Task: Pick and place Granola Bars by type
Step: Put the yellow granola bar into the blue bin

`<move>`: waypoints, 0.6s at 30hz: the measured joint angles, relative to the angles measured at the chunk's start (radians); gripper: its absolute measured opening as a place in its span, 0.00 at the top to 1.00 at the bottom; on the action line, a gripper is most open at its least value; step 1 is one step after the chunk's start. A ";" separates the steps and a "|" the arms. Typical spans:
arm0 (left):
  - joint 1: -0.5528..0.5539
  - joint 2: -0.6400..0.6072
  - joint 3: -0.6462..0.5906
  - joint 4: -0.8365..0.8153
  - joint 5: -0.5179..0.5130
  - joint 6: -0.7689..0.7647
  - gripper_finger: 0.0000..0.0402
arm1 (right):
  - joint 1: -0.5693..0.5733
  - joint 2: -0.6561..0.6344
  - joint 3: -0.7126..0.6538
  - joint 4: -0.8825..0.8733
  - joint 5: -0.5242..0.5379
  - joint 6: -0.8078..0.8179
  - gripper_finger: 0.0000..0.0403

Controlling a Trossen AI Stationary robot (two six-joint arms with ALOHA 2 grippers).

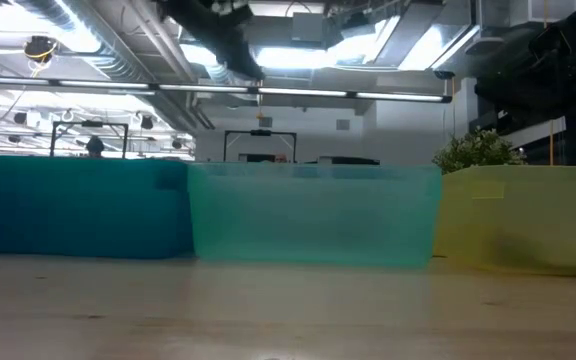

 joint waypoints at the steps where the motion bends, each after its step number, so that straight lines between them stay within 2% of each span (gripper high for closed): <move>1: 0.002 0.024 0.015 -0.021 0.014 0.020 0.48 | 0.000 0.000 0.000 0.000 0.000 0.002 0.93; 5: -0.007 0.122 0.110 -0.073 0.036 0.106 0.48 | 0.000 0.000 0.000 0.000 0.000 0.002 0.93; 11: 0.008 0.173 0.156 -0.102 0.067 0.071 0.50 | 0.000 0.000 0.000 0.000 0.000 0.001 0.93; 14: 0.024 0.156 0.156 -0.159 0.121 0.067 0.58 | 0.000 0.000 0.000 0.000 0.000 0.001 0.93; 18: 0.025 0.122 0.156 -0.225 0.172 0.033 0.77 | 0.000 0.000 0.000 0.000 0.000 0.001 0.93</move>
